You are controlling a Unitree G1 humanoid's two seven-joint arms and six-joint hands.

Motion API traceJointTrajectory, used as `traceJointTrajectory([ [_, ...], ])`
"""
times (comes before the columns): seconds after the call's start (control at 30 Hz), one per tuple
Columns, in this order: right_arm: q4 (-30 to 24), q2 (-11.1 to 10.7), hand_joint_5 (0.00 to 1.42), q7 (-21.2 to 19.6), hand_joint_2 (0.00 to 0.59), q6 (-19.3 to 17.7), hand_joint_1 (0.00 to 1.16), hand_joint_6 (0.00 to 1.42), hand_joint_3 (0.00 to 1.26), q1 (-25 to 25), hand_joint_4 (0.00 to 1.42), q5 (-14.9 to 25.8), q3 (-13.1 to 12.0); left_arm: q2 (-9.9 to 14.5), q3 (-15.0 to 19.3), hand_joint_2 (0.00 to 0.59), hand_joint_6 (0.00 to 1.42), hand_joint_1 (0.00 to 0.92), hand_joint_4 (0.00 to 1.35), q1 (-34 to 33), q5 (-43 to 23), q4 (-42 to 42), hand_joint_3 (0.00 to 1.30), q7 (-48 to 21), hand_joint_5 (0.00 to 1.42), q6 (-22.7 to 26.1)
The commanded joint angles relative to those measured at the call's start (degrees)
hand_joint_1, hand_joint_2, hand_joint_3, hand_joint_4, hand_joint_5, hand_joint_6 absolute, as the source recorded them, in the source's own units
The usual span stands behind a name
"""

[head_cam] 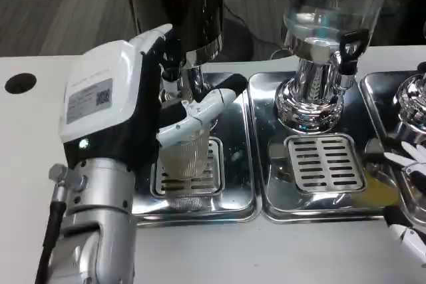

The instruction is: Grasp the cup under the faucet to collect the drink, then remove the cup.

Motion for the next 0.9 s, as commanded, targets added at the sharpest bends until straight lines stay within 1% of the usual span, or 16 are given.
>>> traceJointTrajectory([
  [0.03,-0.2,-0.4,0.01,-0.1,0.435,-0.4,0.42,0.0,0.2,0.1,0.05,0.9,-0.4,0.5,-1.4,0.046,0.96,0.071,0.22,3.4,-0.6,0.7,0.29,-1.1,0.8,-0.9],
  [0.4,-1.2,-0.9,0.01,0.0,0.435,-0.3,0.42,0.0,0.2,0.0,0.05,1.3,-1.1,0.0,-2.5,0.046,0.96,0.071,0.23,6.7,-0.9,0.6,0.29,0.1,0.8,-2.1],
  [0.9,-0.9,-0.9,0.01,0.1,0.442,-0.5,0.42,0.0,0.21,0.3,0.05,1.4,-0.8,-0.4,-2.9,0.046,0.93,0.071,0.23,8.2,-0.9,0.5,0.29,0.7,0.8,-2.8],
])
